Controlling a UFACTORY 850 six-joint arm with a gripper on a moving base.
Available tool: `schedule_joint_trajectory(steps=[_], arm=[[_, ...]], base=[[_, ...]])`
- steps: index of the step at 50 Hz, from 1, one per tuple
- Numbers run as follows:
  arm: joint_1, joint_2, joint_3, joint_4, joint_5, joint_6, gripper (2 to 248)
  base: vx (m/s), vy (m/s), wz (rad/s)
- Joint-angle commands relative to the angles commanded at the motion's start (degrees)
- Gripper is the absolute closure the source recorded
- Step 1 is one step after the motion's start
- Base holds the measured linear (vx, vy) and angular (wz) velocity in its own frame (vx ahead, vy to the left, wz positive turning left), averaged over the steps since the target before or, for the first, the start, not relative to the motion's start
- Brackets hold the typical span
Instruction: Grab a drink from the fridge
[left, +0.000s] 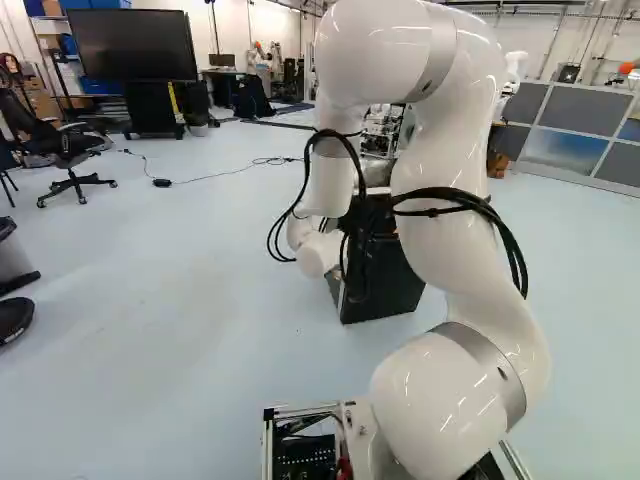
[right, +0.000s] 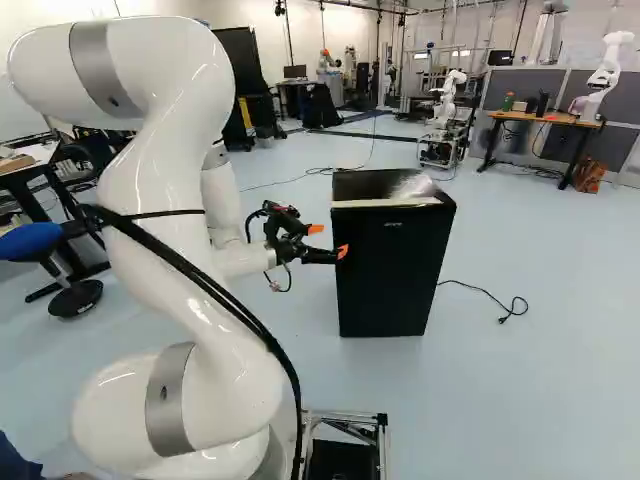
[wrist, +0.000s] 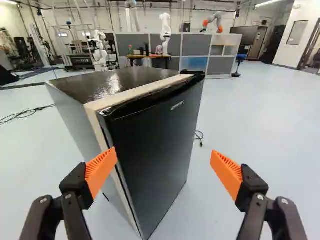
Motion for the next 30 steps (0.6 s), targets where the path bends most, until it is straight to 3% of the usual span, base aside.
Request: schedule_joint_trajectory(steps=[30], arm=[[6.5,0.0,0.1,0.0,0.0,0.0,3]], base=[[0.0,0.0,0.0]])
